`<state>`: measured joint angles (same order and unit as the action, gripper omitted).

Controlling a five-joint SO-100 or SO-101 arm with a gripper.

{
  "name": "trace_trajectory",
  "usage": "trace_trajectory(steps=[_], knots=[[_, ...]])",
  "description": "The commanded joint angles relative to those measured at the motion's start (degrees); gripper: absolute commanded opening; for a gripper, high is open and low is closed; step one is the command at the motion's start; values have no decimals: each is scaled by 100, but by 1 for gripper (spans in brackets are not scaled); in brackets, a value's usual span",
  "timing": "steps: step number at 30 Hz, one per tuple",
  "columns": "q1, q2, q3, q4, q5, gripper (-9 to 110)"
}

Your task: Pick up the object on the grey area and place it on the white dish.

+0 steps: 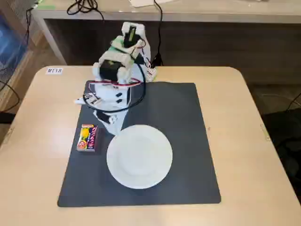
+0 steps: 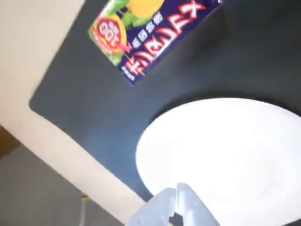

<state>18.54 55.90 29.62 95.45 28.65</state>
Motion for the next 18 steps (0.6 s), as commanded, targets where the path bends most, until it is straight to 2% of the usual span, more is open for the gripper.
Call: trace_trajectory(steps=[1,7,14,18], knots=[[229,-9,-571,158,404,0],[668,-35,-475,176,1406,0],[993,281,448,185,2698,0],[1099,299,729,185,3050,0]])
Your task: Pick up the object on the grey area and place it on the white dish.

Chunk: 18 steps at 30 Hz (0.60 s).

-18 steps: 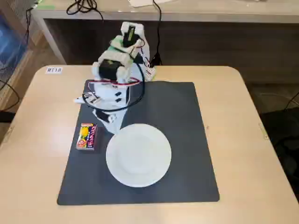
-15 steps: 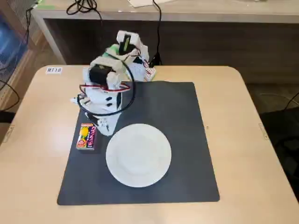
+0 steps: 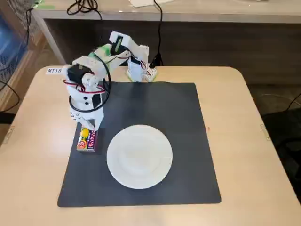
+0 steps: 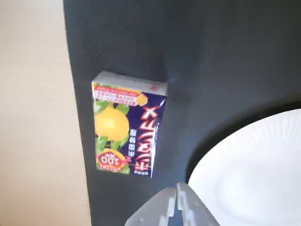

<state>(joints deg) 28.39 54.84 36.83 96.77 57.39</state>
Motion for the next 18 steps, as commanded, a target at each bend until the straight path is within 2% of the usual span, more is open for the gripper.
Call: trace_trajectory(steps=[1,2,5,8,18], knots=[[132,360,9,53,185,0],[149,308,-44,44,114,0],[176,264,-62,44,-149,17],[193,299,0,44,-176,26],[211,-176,18,44,-580,39]])
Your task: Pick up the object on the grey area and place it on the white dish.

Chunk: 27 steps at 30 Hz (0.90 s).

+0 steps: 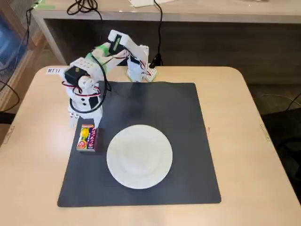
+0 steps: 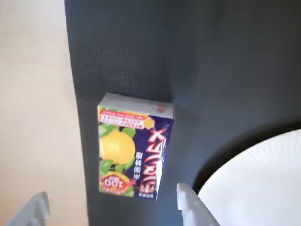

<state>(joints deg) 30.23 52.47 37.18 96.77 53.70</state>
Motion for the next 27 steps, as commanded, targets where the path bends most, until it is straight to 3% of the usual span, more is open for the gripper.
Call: trace_trajectory(steps=[1,6,27], knots=[[26,0,-18,44,-281,41],[-9,-185,-26,44,-404,43],[-44,-958,-352,44,325,32]])
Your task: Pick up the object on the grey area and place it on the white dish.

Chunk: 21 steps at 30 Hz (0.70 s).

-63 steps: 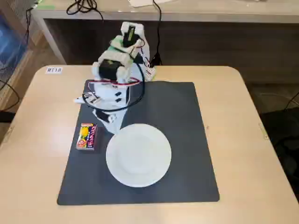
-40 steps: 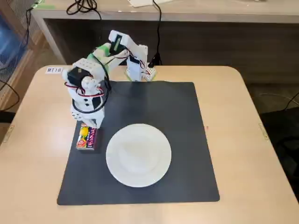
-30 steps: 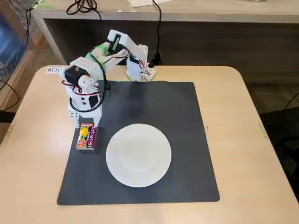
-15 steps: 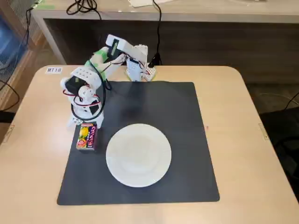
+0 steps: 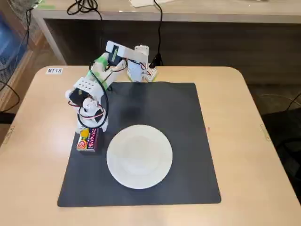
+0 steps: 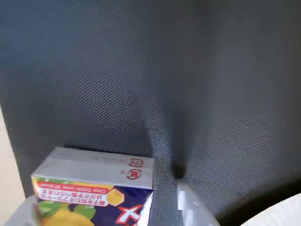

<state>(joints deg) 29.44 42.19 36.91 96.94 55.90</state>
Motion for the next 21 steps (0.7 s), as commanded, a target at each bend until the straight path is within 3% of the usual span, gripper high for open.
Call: trace_trajectory(steps=[1,10,21], knots=[[44,26,-369,26,149,31],[105,-272,-756,26,246,16],[35,62,-940,26,141,13]])
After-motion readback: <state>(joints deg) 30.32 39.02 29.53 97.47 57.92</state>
